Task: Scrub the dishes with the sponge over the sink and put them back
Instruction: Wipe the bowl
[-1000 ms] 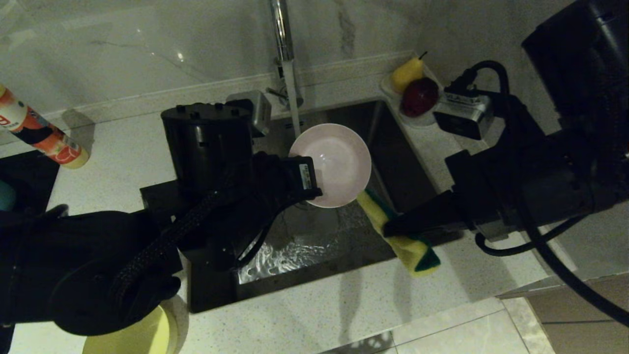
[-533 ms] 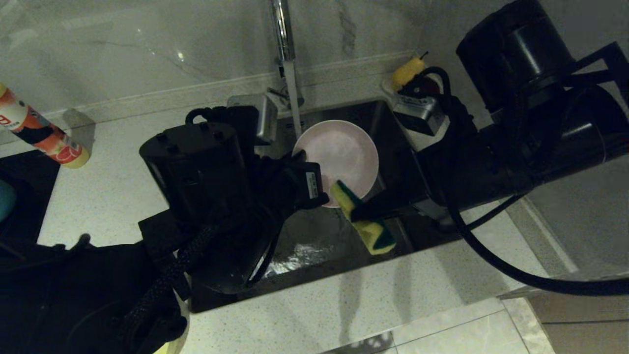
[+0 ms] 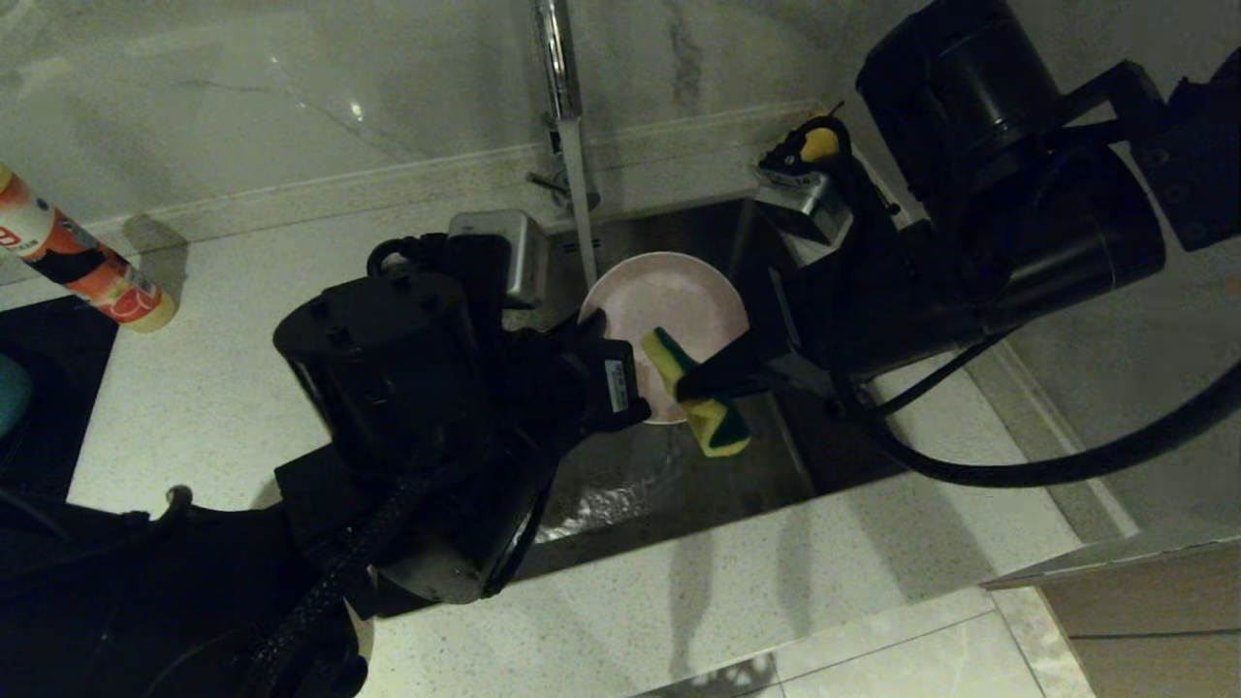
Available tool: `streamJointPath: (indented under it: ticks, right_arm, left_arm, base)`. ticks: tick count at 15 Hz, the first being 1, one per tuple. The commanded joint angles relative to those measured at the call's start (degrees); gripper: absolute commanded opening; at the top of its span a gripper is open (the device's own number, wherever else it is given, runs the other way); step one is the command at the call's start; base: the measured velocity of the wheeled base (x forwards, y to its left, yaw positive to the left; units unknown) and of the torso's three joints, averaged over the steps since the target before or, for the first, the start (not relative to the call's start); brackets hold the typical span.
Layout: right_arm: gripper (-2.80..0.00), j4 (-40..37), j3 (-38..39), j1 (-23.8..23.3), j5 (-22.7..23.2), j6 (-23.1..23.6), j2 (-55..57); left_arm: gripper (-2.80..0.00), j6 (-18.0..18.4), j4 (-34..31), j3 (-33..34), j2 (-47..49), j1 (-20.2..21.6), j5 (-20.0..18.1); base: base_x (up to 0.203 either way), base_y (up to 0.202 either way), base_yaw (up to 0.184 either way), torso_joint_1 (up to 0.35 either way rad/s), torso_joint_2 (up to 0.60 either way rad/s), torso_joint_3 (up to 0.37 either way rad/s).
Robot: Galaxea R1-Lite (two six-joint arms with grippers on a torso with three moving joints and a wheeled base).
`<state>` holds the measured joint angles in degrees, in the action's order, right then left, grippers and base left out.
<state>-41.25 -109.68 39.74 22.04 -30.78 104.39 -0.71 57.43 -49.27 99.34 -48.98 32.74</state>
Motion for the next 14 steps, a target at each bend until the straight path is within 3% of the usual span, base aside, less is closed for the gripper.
streamJointPath:
  ticks: [1, 10, 14]
  right_arm:
    - [-2.8, -0.1, -0.6, -1.5, 0.0, -0.1, 0.6]
    - [-2.8, 0.5, -1.0, -3.9, 0.4, -0.2, 0.4]
    - [-2.8, 1.2, -1.0, -3.3, 0.3, -0.2, 0.6]
  left_arm:
    - [-2.8, -0.1, 0.5, 0.5, 0.2, -0.1, 0.2]
    - [-2.8, 1.8, 3.2, 4.0, 0.2, -2.5, 0.0]
    - [-2.8, 6.4, 11.7, 5.3, 3.0, -2.5, 0.5]
  base:
    - [0.0, 0.0, 0.0, 0.0, 0.0, 0.0]
    - [0.0, 0.0, 0.0, 0.0, 0.0, 0.0]
    - [0.0, 0.0, 0.0, 0.0, 0.0, 0.0]
